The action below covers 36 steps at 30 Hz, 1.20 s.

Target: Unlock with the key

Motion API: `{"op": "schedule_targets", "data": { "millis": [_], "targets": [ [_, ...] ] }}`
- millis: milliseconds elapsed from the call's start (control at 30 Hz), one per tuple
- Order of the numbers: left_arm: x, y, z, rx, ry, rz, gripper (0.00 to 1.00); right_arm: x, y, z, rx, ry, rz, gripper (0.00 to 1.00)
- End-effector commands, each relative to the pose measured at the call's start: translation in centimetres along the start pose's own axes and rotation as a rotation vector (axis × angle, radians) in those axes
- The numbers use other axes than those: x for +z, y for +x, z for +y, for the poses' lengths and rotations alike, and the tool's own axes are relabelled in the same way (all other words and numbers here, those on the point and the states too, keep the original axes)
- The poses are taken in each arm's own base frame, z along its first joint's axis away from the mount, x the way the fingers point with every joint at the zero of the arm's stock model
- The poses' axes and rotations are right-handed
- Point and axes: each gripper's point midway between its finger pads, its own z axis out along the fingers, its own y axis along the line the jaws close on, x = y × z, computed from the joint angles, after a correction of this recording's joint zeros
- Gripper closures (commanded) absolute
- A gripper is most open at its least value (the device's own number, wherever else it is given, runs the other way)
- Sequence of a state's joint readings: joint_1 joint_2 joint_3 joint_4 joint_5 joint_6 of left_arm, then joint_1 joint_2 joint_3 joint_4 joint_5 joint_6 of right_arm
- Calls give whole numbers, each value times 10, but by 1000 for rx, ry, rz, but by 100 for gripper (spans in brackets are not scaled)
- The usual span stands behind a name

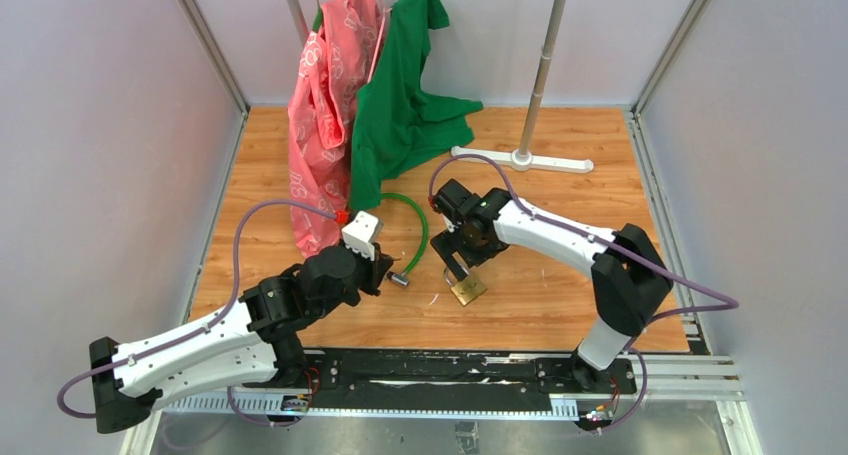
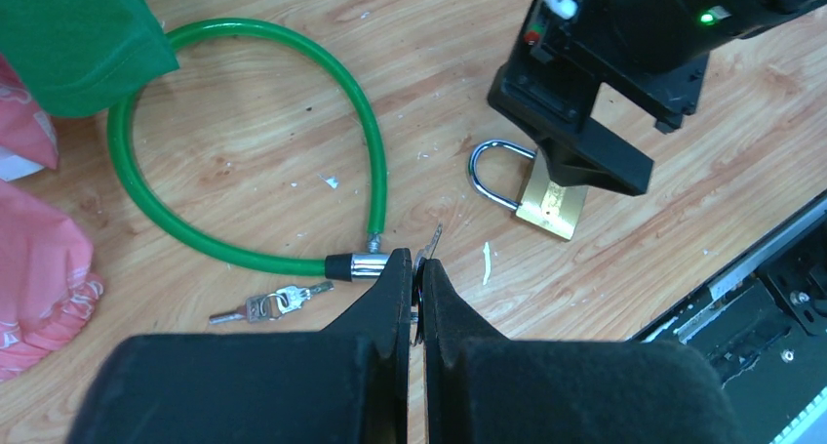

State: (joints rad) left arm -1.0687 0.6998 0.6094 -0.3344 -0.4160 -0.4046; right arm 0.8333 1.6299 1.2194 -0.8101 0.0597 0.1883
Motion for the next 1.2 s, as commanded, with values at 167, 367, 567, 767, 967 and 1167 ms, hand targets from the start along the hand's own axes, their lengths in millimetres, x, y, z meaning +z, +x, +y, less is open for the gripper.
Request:
{"op": "schedule_targets", "data": {
  "millis": [167,367,567,767,967,1167],
  "targets": [
    [3,-2,5,-27,-29,-24,100,24,-16,-20,21,38,29,10],
    [4,-2,2,-41,-15,-31,100,38,-25,-17,37,8,25,11],
    [6,-1,-1,-33,-3,-24,100,57,-27,-15,45,2,26,13],
    [7,-2,-5,-37,15,-25,100,72,-21,-30,99,30,22,14],
    [9,-2,-10,-43,32,-18,100,77,-1,-57,216,78,43,17],
    [13,-4,-16,-42,51,-12,100,74,23,-70,316,114,68,22]
  ]
}}
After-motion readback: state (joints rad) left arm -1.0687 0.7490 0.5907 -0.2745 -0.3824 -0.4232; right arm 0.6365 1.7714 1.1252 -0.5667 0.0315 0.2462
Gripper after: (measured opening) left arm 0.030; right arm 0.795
